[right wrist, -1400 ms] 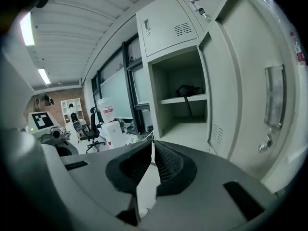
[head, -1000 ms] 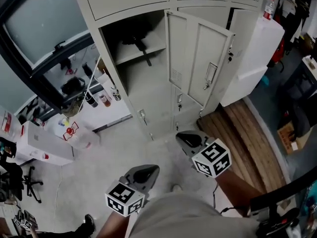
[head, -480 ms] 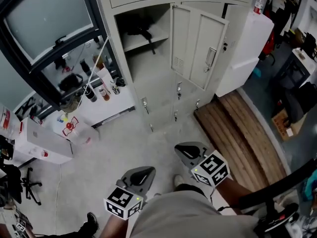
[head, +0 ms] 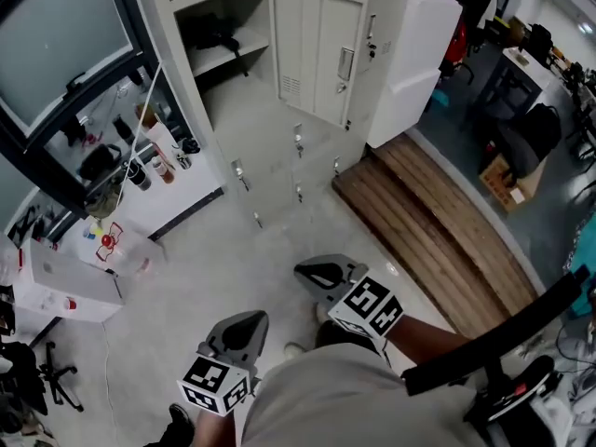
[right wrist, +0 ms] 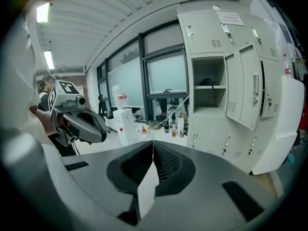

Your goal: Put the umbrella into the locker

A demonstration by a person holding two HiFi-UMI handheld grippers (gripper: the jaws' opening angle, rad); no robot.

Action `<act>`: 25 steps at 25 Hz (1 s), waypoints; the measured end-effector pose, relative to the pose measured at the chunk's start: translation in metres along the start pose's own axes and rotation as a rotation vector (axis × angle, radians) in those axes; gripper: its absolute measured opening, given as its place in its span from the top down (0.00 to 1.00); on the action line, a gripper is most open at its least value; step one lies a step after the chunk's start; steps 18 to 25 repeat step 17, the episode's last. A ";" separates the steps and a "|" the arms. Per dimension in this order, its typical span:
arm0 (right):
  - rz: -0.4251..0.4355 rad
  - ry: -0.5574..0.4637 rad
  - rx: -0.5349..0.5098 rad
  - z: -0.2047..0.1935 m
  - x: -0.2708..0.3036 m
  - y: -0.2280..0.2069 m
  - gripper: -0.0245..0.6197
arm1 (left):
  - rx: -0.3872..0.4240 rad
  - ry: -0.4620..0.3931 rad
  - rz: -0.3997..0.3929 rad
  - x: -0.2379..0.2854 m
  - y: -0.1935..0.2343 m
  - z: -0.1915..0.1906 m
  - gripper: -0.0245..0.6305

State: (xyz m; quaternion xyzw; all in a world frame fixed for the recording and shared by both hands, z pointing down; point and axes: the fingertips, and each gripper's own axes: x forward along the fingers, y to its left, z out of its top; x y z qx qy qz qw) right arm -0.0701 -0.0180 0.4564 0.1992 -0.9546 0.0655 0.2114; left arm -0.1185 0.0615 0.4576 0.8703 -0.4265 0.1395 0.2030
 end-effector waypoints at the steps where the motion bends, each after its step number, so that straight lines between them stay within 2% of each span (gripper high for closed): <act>1: 0.003 0.000 0.001 -0.001 -0.001 0.007 0.94 | -0.002 0.001 -0.002 -0.003 -0.003 -0.004 0.95; 10: 0.005 0.009 0.002 -0.011 -0.008 0.044 0.94 | -0.005 0.012 -0.020 -0.024 -0.018 -0.030 0.95; 25: 0.006 0.017 -0.005 -0.007 -0.008 0.054 0.94 | -0.004 0.018 -0.031 -0.032 -0.022 -0.031 0.95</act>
